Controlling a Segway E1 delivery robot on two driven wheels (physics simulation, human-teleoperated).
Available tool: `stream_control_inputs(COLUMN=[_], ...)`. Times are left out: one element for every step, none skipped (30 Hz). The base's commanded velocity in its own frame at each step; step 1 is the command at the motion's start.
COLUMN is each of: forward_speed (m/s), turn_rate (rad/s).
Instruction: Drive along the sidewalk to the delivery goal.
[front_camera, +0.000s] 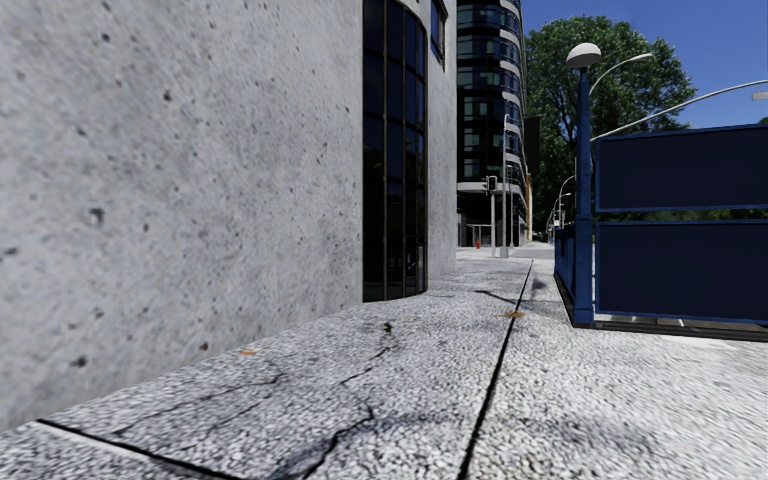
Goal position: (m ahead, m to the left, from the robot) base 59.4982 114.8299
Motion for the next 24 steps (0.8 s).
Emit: stream_control_inputs(forward_speed=[0.58,0.78,0.86,0.91,0.92,0.92,0.92,0.93,0.93,0.93,0.93,0.93,0.93,0.93,0.93,0.93,0.93,0.93,0.93,0.93,0.93,0.92,0.91,0.87], turn_rate=[0.00,0.00,0.00,0.00,0.00,0.00,0.00,0.00,0.00,0.00,0.00,0.00,0.00,0.00,0.00,0.00,0.00,0.00,0.00,0.00,0.00,0.00,0.00,0.00])
